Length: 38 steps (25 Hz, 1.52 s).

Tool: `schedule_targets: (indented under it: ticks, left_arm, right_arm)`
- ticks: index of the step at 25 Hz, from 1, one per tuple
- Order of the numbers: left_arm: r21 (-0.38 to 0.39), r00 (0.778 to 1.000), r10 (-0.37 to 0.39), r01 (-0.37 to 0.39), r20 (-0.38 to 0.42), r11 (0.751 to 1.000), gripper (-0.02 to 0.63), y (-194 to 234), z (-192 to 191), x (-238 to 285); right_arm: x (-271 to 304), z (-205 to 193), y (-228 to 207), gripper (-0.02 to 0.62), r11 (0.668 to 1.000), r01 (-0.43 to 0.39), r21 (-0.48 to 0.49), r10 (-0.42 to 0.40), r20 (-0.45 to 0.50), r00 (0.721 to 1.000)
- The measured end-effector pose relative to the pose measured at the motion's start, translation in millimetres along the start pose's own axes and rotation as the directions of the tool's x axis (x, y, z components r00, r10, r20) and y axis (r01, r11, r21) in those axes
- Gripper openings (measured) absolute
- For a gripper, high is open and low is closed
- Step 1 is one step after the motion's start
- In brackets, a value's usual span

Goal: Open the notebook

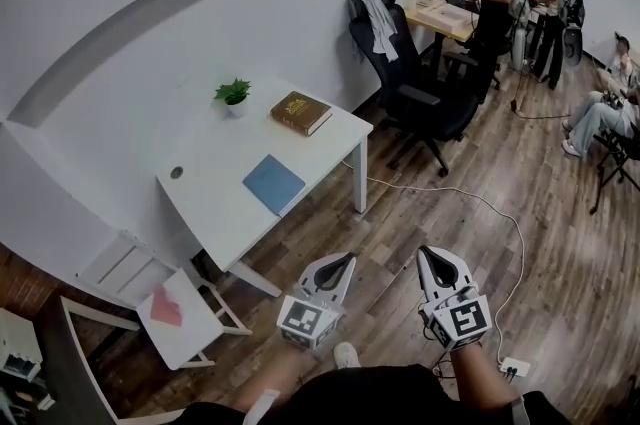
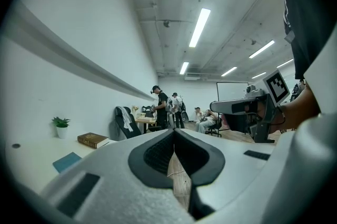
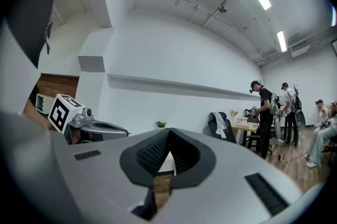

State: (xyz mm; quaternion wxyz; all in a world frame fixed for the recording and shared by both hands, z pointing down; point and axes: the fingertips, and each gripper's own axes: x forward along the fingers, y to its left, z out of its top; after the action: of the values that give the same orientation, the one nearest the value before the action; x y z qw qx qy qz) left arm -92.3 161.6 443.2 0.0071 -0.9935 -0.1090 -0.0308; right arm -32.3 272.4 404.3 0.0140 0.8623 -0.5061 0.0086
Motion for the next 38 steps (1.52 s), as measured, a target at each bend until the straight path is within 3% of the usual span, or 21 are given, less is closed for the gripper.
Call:
schedule_targets:
  ticks: [11, 22, 31, 38]
  left_arm:
    - [-0.005, 0.999, 0.009, -0.009, -0.032, 1.000, 0.006, 50, -13, 5]
    - [-0.042, 0.990, 0.110, -0.114, -0.090, 0.993, 0.006, 105, -28, 77]
    - [-0.003, 0.972, 0.212, -0.214, -0.100, 0.977, 0.005, 140, -14, 139]
    - [0.010, 0.931, 0.348, -0.349, -0.114, 0.937, 0.006, 162, -14, 149]
  right_arm:
    - [48, -9, 3, 0.002, 1.000, -0.018, -0.002, 0.017, -0.017, 1.000]
    - [125, -11, -68, 0.002, 0.996, -0.089, 0.020, 0.090, -0.029, 0.996]
    - [193, -4, -111, 0.002, 0.965, -0.261, 0.001, 0.261, -0.001, 0.965]
    - [240, -10, -126, 0.002, 0.909, -0.416, -0.016, 0.415, -0.035, 0.909]
